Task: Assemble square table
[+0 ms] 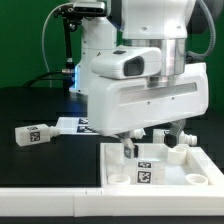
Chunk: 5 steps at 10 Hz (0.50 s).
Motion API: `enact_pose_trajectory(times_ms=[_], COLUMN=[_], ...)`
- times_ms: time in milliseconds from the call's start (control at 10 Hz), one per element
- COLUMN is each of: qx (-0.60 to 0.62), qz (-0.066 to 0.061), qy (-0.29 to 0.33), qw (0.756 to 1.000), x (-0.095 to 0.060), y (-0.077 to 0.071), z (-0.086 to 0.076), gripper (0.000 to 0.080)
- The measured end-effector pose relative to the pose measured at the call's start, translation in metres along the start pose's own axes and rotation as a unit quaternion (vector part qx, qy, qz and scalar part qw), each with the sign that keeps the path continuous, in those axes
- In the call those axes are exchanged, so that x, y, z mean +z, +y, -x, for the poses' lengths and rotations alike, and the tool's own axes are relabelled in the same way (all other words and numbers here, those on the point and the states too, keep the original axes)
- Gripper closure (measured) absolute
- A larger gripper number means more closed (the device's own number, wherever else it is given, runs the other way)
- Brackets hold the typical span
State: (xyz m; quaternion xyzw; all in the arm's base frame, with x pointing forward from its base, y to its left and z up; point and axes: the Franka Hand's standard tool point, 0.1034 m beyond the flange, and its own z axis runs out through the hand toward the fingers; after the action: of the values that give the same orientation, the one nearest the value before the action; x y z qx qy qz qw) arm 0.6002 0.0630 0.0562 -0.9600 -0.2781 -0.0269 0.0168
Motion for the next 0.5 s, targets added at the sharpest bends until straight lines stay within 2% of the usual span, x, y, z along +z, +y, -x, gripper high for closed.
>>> enact_pose_trajectory(times_ms=[300, 500], qx=[0.006, -0.085], qz=[-0.001, 0.006], qy=[0.0, 0.005], qw=[1.0, 0.996], x=[0.0006, 0.0078], y=[0.0018, 0.0067], z=[0.0015, -0.0077], gripper=[0.0151, 0.0151])
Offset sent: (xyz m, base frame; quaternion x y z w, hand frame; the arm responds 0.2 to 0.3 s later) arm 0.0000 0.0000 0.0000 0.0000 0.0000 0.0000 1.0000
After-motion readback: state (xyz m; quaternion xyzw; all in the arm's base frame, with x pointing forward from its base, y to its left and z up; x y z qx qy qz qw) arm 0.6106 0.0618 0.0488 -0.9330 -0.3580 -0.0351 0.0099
